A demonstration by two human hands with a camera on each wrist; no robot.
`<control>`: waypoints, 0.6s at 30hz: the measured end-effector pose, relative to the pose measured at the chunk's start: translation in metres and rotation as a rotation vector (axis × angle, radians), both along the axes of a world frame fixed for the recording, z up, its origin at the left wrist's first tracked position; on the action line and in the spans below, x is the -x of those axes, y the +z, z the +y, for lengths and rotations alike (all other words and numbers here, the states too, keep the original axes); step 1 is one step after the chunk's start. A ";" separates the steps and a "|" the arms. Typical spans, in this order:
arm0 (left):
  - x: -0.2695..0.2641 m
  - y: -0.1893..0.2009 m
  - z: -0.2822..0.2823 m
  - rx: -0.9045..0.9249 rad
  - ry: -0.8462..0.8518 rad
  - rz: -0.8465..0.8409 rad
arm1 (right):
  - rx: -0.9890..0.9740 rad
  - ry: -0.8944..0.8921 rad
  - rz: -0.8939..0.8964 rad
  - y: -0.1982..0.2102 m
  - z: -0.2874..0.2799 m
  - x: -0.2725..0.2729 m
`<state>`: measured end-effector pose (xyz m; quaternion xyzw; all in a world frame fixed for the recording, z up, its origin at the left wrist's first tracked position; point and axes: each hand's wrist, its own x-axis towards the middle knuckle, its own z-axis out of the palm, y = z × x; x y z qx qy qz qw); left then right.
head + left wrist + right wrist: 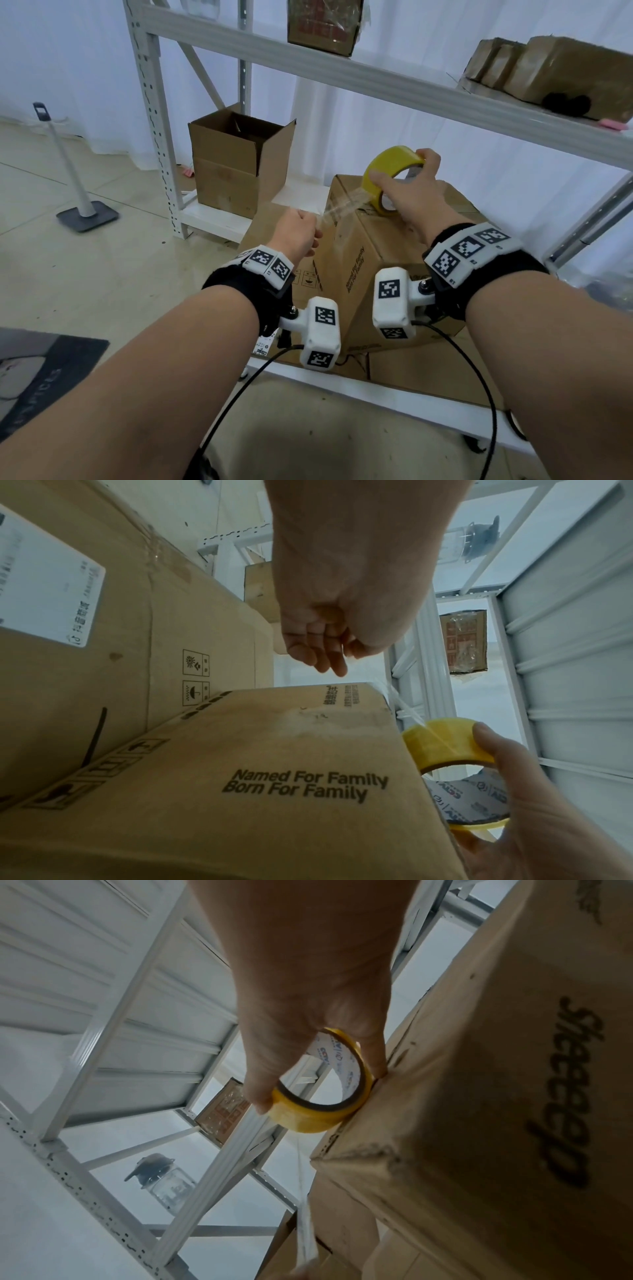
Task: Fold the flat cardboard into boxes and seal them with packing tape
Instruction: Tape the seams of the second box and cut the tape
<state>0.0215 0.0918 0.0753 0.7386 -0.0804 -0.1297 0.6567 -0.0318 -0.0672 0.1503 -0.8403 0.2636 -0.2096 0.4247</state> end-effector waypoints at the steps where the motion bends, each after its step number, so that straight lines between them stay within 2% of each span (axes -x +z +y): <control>1: 0.000 -0.002 0.000 0.004 0.004 0.013 | 0.027 0.009 0.013 0.000 0.000 0.000; 5: -0.002 -0.013 -0.001 -0.005 -0.002 0.041 | 0.164 0.041 0.069 0.004 0.002 -0.002; 9: 0.000 -0.021 -0.003 -0.020 -0.007 0.056 | 0.206 0.037 0.075 0.003 0.005 -0.002; 18: -0.003 -0.019 -0.002 0.043 0.163 -0.052 | 0.172 0.034 0.082 0.001 0.007 -0.002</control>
